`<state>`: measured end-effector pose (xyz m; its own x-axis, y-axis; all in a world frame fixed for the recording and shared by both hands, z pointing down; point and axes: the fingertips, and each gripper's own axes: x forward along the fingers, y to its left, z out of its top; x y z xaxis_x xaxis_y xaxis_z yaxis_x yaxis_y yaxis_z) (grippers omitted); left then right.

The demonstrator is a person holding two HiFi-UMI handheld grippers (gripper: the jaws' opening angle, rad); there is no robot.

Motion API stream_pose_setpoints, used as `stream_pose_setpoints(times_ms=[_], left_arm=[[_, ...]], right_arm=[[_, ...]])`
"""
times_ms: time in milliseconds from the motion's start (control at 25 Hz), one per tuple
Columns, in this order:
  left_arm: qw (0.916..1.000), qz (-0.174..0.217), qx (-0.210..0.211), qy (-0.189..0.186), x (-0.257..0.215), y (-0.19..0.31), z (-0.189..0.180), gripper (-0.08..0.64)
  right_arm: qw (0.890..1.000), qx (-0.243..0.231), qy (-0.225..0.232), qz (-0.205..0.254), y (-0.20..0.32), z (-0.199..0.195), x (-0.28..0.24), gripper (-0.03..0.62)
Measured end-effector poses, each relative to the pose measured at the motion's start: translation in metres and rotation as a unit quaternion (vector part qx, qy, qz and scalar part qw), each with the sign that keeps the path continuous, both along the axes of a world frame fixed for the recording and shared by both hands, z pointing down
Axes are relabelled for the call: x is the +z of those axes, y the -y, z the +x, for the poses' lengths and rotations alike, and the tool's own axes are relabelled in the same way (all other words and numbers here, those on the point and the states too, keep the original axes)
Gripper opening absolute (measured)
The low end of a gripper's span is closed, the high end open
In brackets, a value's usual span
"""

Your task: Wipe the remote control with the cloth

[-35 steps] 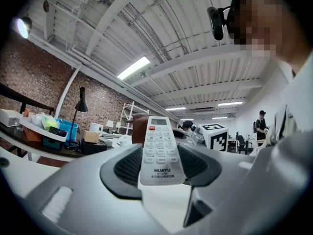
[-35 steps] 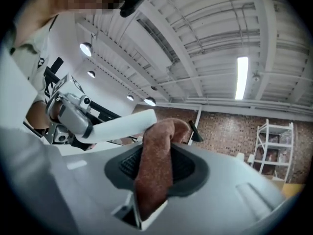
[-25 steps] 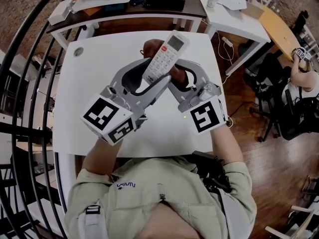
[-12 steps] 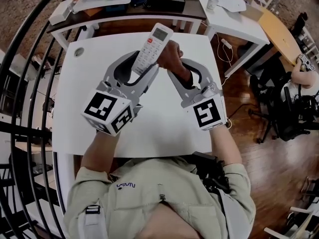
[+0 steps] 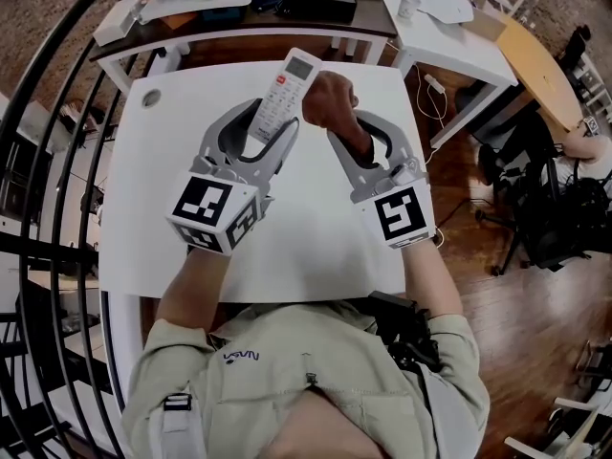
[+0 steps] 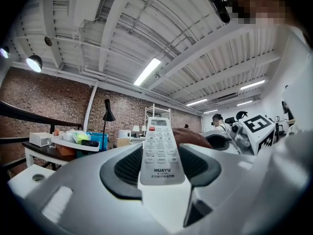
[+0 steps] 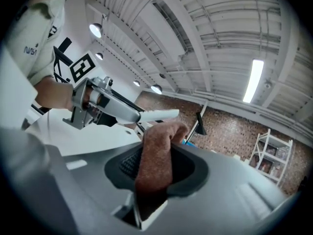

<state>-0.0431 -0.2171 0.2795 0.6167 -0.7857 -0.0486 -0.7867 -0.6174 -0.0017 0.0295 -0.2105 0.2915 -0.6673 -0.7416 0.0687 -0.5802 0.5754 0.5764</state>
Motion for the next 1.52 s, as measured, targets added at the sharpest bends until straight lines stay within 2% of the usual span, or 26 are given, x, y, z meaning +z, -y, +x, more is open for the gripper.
stream_pose_setpoints(times_ms=[200,360,480,680,880,1000,1200,1520], left_arm=[[0.9996,0.0,0.029,-0.007,0.003,-0.007,0.014,0.241],[0.9996,0.002,0.029,0.005,0.003,-0.009,0.015,0.241],[0.9998,0.006,0.019,0.009,0.002,-0.006,0.012,0.241],[0.9996,0.012,-0.013,0.021,0.003,0.008,0.002,0.241],[0.9971,0.005,-0.058,0.05,0.021,0.037,-0.014,0.241],[0.9935,-0.011,-0.085,0.075,0.04,0.059,-0.02,0.241],[0.9879,-0.059,-0.109,0.093,0.085,0.092,-0.028,0.241],[0.9761,-0.142,-0.108,0.124,0.149,0.124,-0.03,0.241]], right_arm=[[0.997,-0.053,-0.048,-0.014,-0.019,-0.03,0.026,0.109],[0.997,-0.062,-0.046,-0.018,-0.022,-0.036,0.031,0.109],[0.998,-0.046,-0.033,-0.012,-0.016,-0.027,0.025,0.11],[1.0,-0.001,0.012,-0.014,0.008,0.0,0.01,0.11],[0.998,0.04,0.024,-0.031,0.039,0.022,0.016,0.11],[0.996,0.067,0.018,-0.056,0.06,0.036,0.035,0.11],[0.99,0.102,0.007,-0.102,0.092,0.057,0.068,0.112],[0.976,0.131,-0.025,-0.171,0.129,0.079,0.125,0.114]])
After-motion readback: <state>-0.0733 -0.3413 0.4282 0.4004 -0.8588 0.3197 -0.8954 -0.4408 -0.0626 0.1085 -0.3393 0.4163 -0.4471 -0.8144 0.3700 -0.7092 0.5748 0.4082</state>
